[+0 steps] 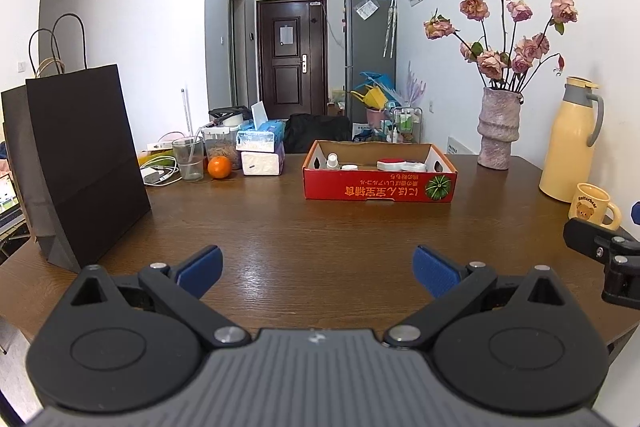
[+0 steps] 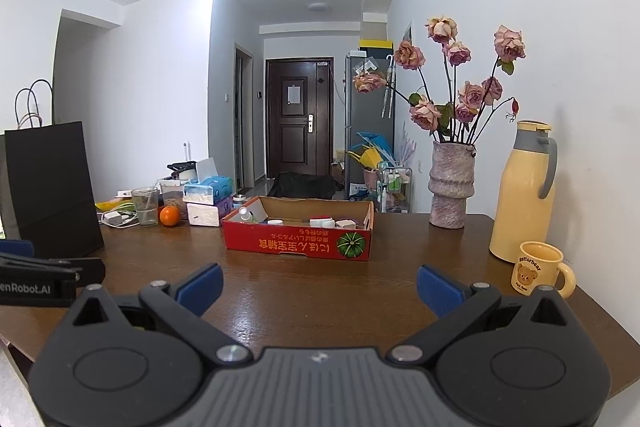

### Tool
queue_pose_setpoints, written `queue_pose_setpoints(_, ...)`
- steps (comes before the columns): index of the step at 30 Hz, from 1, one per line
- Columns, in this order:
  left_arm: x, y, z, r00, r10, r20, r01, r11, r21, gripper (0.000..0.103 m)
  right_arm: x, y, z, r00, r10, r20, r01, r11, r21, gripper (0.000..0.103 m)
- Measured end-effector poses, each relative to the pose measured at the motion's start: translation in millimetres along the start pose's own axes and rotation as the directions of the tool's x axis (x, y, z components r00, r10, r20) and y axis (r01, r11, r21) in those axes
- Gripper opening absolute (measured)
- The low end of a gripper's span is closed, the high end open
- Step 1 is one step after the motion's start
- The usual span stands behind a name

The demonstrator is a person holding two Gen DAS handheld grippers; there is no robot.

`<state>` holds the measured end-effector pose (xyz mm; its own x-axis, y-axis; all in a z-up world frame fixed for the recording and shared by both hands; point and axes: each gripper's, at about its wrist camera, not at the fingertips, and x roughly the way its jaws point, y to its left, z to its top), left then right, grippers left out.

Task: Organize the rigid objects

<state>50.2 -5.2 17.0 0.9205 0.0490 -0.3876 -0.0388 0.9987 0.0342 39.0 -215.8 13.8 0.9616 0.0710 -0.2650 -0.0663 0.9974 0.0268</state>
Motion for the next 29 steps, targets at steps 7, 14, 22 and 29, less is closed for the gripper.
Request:
queue_pose_setpoints(7, -4.8, -2.2, -1.0, 1.000, 0.002, 0.005, -0.002, 1.000, 0.003, 0.103, -4.8, -0.8, -0.7, 1.000, 0.005, 0.006, -0.005, 1.000, -0.002, 0.103)
queue_pose_setpoints(14, -5.2, -2.2, -1.9, 1.000, 0.003, 0.003, -0.003, 1.000, 0.002, 0.103, -6.5, -0.9, -1.2, 1.000, 0.004, 0.008, -0.004, 1.000, -0.001, 0.103)
queue_pose_setpoints(22, -3.0, 1.3, -2.5, 1.000, 0.002, -0.010, -0.002, 1.000, -0.002, 0.103, -5.6, -0.6, -2.0, 1.000, 0.005, 0.001, -0.005, 1.000, -0.003, 0.103)
queue_pose_setpoints(29, 1.4, 3.0, -2.0, 1.000, 0.003, -0.015, -0.003, 1.000, -0.007, 0.103, -0.2, 0.7, -2.3, 1.000, 0.007, -0.009, -0.007, 1.000, -0.005, 0.103)
